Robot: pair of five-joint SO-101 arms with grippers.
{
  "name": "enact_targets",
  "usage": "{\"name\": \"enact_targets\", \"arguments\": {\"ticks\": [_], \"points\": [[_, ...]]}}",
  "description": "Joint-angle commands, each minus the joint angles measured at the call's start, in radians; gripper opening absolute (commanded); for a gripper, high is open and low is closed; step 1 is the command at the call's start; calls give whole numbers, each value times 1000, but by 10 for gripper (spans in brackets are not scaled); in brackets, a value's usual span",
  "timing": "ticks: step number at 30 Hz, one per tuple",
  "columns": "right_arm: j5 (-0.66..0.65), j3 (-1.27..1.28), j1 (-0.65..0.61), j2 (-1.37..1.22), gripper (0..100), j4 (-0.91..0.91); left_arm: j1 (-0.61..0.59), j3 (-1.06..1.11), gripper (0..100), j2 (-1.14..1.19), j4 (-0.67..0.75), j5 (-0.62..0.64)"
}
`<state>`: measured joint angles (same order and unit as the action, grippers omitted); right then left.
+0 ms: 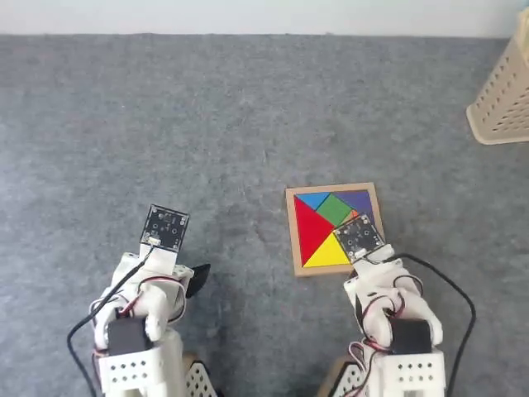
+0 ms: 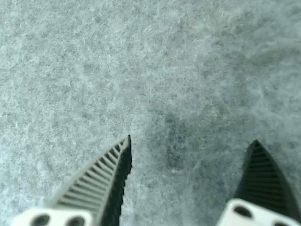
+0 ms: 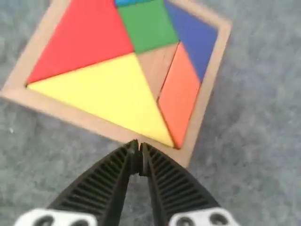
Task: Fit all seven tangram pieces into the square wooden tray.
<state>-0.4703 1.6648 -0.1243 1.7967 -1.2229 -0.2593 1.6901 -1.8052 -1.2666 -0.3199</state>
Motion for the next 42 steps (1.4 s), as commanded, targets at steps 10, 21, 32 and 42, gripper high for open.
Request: {"name": "enact_targets", "arguments": {"ticks": [10,21,32,42], "points": [[2,17,12,8,8,-5,3,-5,353,-17,-8,-5],[2,18,7,7,9,8,3,-5,353,-17,-8,-5],[2,18,5,7,9,8,3,-5,353,-17,-8,-5],[2,18,4,7,9,8,3,-5,353,-17,-8,-5]]}}
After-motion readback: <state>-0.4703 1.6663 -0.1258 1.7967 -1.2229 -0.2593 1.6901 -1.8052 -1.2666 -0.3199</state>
